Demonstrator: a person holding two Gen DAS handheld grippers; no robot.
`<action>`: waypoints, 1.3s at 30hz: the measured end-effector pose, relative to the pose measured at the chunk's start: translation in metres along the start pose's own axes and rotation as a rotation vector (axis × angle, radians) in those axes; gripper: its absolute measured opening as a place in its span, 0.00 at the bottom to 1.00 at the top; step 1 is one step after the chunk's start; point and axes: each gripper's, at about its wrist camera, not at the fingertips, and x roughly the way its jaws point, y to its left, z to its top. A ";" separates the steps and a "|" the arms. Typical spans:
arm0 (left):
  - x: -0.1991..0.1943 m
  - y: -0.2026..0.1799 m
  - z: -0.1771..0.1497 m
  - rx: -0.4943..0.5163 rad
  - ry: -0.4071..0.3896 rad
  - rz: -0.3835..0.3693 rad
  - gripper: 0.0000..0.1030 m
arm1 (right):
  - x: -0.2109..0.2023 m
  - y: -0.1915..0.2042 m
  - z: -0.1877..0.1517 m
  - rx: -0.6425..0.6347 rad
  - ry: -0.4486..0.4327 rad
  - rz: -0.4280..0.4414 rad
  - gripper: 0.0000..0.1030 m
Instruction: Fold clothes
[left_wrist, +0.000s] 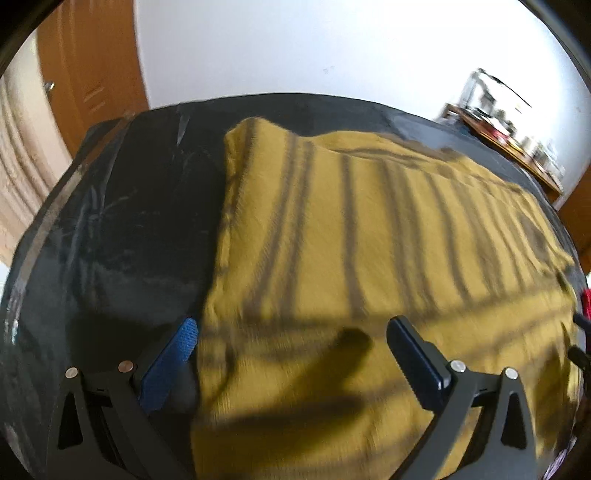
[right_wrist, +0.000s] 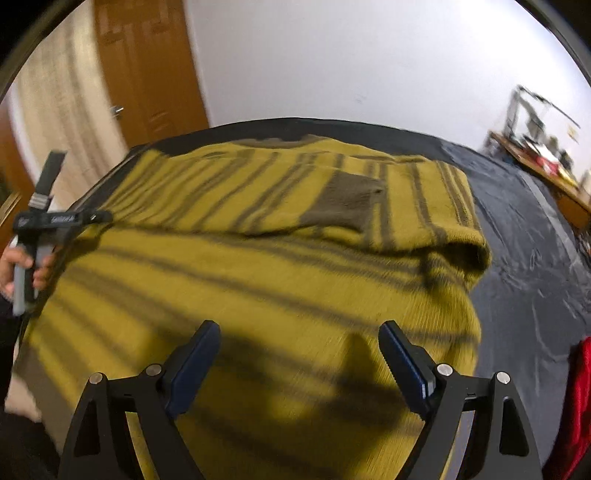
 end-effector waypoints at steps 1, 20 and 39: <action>-0.009 -0.005 -0.008 0.024 -0.006 -0.007 1.00 | -0.005 0.007 -0.006 -0.022 0.005 0.015 0.87; -0.044 -0.029 -0.109 0.142 0.017 0.002 1.00 | -0.025 0.039 -0.070 -0.150 0.048 0.003 0.88; -0.115 -0.038 -0.174 0.390 -0.098 -0.041 1.00 | -0.114 0.041 -0.156 -0.358 -0.026 0.031 0.88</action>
